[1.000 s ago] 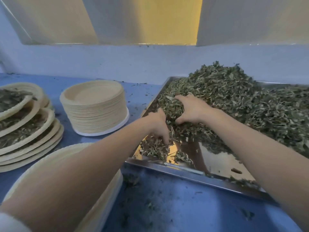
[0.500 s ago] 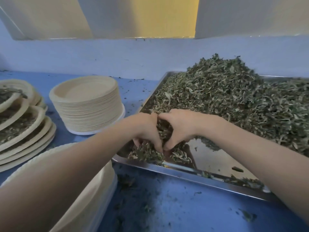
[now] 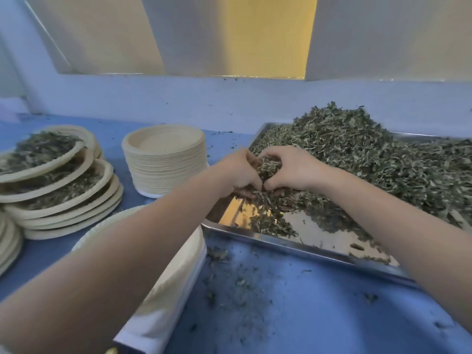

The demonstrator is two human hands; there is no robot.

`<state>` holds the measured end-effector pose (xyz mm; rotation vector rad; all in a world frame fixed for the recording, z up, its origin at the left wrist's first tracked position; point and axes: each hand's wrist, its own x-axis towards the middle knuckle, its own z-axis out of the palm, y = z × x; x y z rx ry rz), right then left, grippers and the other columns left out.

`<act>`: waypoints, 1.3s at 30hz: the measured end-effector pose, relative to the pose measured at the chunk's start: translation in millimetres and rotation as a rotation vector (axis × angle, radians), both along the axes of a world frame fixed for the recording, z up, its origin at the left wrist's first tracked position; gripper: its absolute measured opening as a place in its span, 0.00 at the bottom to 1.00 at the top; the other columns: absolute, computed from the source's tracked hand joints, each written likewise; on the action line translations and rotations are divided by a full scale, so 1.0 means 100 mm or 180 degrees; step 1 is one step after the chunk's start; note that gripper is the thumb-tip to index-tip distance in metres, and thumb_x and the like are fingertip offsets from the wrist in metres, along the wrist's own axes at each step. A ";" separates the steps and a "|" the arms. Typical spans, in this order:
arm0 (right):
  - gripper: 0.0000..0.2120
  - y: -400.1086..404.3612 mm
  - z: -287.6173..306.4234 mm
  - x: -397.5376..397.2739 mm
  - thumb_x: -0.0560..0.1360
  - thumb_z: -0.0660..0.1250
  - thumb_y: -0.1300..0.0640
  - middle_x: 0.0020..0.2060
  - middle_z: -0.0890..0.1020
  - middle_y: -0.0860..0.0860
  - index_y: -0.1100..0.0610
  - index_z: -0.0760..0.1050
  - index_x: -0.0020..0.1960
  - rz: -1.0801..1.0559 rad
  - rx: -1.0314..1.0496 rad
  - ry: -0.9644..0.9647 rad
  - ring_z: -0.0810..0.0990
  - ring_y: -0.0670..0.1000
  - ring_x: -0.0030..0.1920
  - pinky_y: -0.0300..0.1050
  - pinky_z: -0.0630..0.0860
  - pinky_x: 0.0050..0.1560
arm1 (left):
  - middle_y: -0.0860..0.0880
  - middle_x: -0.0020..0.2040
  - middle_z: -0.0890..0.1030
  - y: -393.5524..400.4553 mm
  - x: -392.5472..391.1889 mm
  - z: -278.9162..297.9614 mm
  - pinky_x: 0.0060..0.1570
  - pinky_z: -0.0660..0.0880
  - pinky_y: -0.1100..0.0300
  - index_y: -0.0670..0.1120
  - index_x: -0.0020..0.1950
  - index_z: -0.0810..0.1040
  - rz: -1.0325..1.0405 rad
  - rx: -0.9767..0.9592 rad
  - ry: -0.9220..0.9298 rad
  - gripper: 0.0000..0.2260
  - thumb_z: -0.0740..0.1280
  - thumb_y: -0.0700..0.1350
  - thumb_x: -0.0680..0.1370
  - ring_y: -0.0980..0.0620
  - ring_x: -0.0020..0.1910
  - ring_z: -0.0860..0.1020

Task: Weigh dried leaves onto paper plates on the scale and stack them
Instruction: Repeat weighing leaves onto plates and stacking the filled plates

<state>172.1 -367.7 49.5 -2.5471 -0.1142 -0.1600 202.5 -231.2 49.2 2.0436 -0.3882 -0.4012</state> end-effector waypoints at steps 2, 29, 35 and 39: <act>0.30 0.06 0.14 -0.06 0.64 0.75 0.59 0.59 0.77 0.50 0.49 0.72 0.65 -0.0004 0.0012 -0.0111 0.77 0.46 0.38 0.26 0.68 0.26 | 0.45 0.41 0.72 0.07 -0.06 0.15 0.29 0.79 0.58 0.45 0.54 0.68 -0.0006 -0.0066 -0.0090 0.20 0.67 0.27 0.70 0.49 0.31 0.75; 0.23 1.52 0.40 -0.40 0.68 0.75 0.48 0.54 0.79 0.53 0.44 0.74 0.62 0.1277 0.0121 0.1045 0.85 0.48 0.36 0.33 0.77 0.35 | 0.44 0.55 0.80 2.18 -0.66 0.40 0.42 0.82 0.53 0.50 0.59 0.77 0.0383 0.0669 0.0159 0.18 0.72 0.36 0.71 0.45 0.43 0.84; 0.17 1.57 0.31 -0.38 0.70 0.74 0.52 0.51 0.81 0.51 0.46 0.78 0.58 0.1294 0.0144 0.0703 0.83 0.43 0.35 0.35 0.79 0.36 | 0.47 0.46 0.82 2.16 -0.63 0.27 0.43 0.82 0.56 0.49 0.50 0.81 0.0406 0.0717 -0.0222 0.09 0.71 0.39 0.73 0.50 0.42 0.83; 0.14 1.64 0.27 -0.36 0.70 0.73 0.49 0.48 0.81 0.47 0.44 0.80 0.55 0.1196 -0.0118 0.0266 0.79 0.40 0.43 0.28 0.73 0.29 | 0.45 0.44 0.83 2.11 -0.61 0.15 0.45 0.81 0.54 0.51 0.46 0.83 0.0583 0.0561 -0.0614 0.08 0.70 0.39 0.72 0.51 0.41 0.82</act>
